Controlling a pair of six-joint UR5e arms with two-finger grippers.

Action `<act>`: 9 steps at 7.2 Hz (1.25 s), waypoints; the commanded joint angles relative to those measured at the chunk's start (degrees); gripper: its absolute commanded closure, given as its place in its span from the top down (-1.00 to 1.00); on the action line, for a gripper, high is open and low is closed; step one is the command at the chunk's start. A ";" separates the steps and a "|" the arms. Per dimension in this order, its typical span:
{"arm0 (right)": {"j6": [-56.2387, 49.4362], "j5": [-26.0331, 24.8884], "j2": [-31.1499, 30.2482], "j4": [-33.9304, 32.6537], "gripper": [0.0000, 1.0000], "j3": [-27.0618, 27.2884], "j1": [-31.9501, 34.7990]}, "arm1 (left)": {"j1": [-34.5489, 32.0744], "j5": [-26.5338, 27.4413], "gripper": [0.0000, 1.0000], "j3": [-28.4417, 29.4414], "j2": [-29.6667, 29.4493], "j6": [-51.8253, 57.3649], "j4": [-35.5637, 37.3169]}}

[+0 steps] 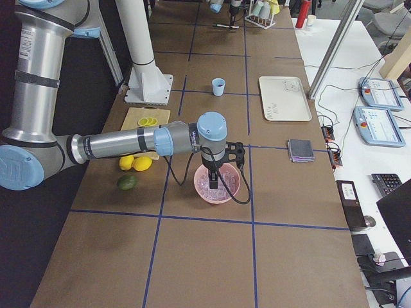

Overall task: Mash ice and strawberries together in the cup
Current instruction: 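Lower the muddler and lay it flat on the table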

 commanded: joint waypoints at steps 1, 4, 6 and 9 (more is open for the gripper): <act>0.00 0.00 0.00 0.00 1.00 0.00 0.00 | 0.48 0.16 -0.88 0.32 0.06 -0.05 -0.43; 0.00 0.00 0.09 0.00 1.00 0.00 0.00 | 1.01 0.25 0.54 0.58 0.06 0.30 -1.30; 0.00 0.00 0.09 0.00 1.00 0.09 0.00 | 0.84 -0.10 0.99 -0.99 0.24 0.04 -1.75; -0.09 0.35 0.18 -0.17 1.00 -0.26 0.00 | -1.09 -2.28 0.99 -13.71 5.32 3.96 -0.44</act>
